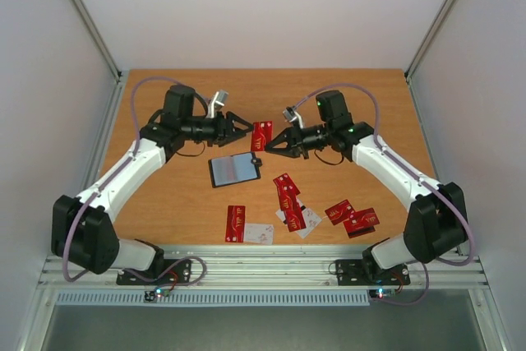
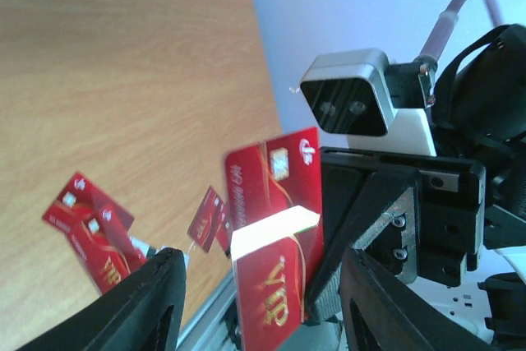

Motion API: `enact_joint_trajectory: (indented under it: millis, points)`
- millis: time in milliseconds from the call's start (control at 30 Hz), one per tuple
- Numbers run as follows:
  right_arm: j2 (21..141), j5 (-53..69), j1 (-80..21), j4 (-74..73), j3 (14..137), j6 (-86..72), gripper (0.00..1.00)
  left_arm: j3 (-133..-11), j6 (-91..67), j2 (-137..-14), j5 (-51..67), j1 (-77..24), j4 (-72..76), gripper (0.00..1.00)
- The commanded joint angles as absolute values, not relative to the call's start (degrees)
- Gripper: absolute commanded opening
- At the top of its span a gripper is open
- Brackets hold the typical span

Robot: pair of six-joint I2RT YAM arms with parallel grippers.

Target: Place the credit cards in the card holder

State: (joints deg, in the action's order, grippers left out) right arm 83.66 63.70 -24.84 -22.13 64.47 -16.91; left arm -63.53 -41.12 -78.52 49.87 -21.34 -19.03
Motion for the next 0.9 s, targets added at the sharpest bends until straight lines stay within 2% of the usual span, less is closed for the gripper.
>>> enact_joint_trajectory:
  millis: [0,367,567,833,867]
  points:
    - [84.1,68.0,-24.2,-14.8,67.1,-19.1,0.01,-62.8,-46.7,-79.7,57.8,-18.7,-3.8,0.52]
    - [86.9,70.6,-24.1,-3.7,69.0,-26.2,0.01,-62.1,-53.3,-82.1,63.6,-17.8,8.5,0.38]
    - [87.9,71.3,-24.1,-0.2,69.7,-28.3,0.01,-62.0,-55.8,-83.2,64.6,-17.7,10.9,0.25]
    - [88.7,71.9,-24.1,-0.2,69.8,-28.5,0.01,-62.2,-57.0,-83.9,64.8,-17.7,12.9,0.01]
    - [88.8,71.8,-24.1,-0.2,69.8,-28.4,0.01,-62.2,-57.3,-84.0,64.9,-17.6,13.1,0.00]
